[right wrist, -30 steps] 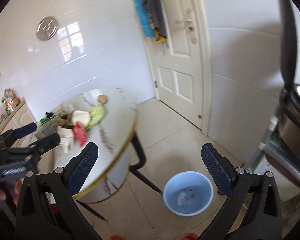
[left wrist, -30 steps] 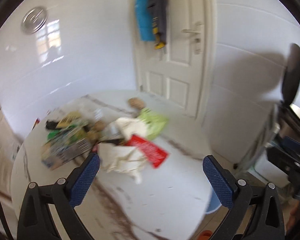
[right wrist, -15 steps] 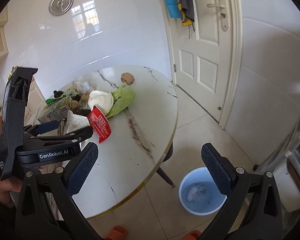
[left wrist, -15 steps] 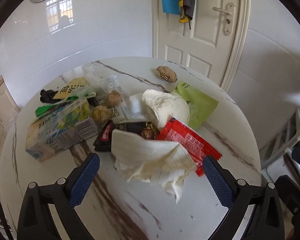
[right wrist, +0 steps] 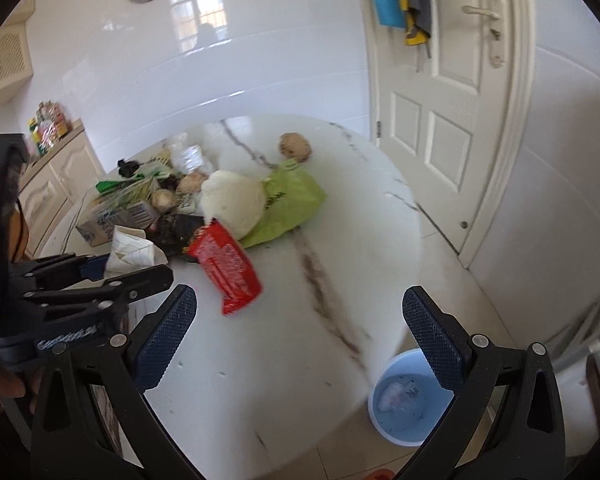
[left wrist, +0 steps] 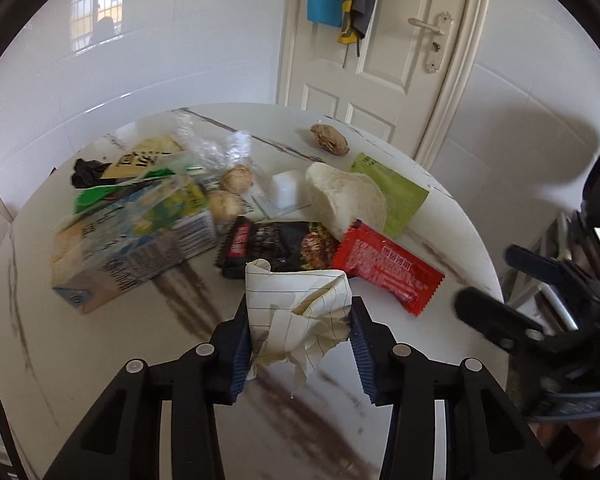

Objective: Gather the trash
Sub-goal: 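Grasp the white tissue with the left gripper while the right grasps the red wrapper, then carry tissue and red wrapper to the blue bucket and release both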

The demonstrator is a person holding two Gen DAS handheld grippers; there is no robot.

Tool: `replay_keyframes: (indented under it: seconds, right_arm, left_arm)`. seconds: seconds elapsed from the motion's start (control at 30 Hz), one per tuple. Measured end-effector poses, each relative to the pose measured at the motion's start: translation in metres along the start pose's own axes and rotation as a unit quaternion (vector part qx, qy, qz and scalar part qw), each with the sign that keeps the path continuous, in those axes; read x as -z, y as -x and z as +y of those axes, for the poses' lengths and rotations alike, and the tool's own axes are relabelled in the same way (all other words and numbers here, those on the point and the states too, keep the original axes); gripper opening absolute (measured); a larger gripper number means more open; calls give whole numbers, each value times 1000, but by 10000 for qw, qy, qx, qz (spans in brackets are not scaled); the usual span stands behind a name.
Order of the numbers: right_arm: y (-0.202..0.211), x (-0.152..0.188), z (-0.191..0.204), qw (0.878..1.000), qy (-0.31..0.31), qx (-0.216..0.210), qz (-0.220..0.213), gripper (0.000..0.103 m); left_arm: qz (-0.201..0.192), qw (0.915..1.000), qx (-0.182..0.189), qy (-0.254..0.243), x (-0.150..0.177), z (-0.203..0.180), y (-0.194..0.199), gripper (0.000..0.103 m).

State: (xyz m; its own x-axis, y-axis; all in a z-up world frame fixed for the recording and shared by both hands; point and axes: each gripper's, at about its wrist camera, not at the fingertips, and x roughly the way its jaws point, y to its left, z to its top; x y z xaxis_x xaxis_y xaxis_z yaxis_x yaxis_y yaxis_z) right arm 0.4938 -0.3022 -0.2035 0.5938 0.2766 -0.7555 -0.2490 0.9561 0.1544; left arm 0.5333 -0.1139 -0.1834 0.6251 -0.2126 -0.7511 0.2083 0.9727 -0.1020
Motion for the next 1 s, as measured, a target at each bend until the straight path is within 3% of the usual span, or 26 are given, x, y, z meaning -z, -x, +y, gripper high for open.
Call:
replay_keyframes:
  seconds: [0.23, 0.27, 0.43, 0.5, 0.57, 0.77, 1.0]
  right_arm:
    - [-45, -17, 39, 9962, 707, -29, 512, 102]
    - [-49, -17, 44, 9955, 791, -5, 527, 98]
    - [-62, -18, 60, 9919, 1074, 19, 675, 52]
    - [-59, -17, 60, 9921, 1056, -114, 667, 27]
    - [-55, -14, 57, 9926, 995, -255, 647, 20]
    - [-24, 0, 22, 9960, 516, -594, 421, 17]
    - [36, 21, -35, 9990, -37, -438, -106, 17]
  left_arm:
    - [-67, 9999, -138, 57, 11, 24, 25, 41]
    - [-61, 9998, -153, 72, 12, 26, 26, 41]
    - [-56, 9998, -167, 108, 14, 25, 36, 41]
    - [-55, 9998, -158, 77, 13, 21, 36, 41]
    - [-75, 9999, -125, 43, 12, 16, 37, 41]
    - [-149, 9997, 12, -194, 10, -20, 42, 41]
    - [-180, 9969, 314, -706, 8, -94, 42, 41]
